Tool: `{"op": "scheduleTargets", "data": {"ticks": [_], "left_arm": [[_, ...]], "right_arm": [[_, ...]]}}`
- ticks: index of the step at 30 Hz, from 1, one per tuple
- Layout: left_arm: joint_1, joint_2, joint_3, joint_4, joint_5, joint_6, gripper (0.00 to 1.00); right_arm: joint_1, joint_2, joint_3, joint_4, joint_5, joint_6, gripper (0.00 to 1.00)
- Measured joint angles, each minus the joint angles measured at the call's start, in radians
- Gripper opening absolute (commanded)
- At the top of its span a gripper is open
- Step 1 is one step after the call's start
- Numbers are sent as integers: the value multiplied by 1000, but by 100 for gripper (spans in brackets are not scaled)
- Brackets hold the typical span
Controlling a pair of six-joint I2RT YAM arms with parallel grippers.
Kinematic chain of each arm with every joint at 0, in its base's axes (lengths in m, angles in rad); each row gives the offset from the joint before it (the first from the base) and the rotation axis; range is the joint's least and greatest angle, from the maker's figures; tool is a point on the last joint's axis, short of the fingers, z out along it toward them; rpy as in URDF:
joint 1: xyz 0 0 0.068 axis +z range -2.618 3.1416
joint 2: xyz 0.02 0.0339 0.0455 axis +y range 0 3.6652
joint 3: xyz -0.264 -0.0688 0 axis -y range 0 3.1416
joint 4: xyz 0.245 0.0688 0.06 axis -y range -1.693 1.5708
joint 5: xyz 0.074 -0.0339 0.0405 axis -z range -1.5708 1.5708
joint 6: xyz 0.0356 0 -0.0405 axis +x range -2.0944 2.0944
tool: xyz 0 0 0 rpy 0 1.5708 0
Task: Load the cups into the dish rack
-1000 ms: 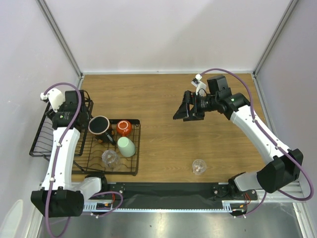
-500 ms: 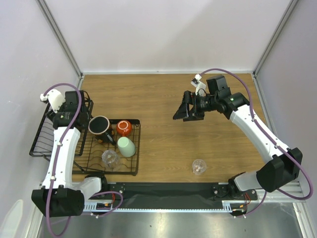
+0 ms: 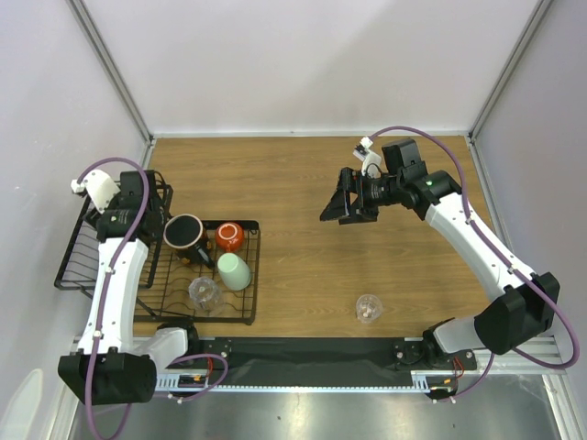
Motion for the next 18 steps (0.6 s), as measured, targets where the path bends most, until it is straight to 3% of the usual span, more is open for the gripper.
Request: {"op": "scheduleTargets", "data": {"ticks": [11,18], "left_arm": [[0,-8,0,-22,1,-14,67],[0,-13,0,-43,4,-21,69]], "right_arm": [[0,0,14,-3,1,0,85],[0,0,14,-3,1,0,85]]}}
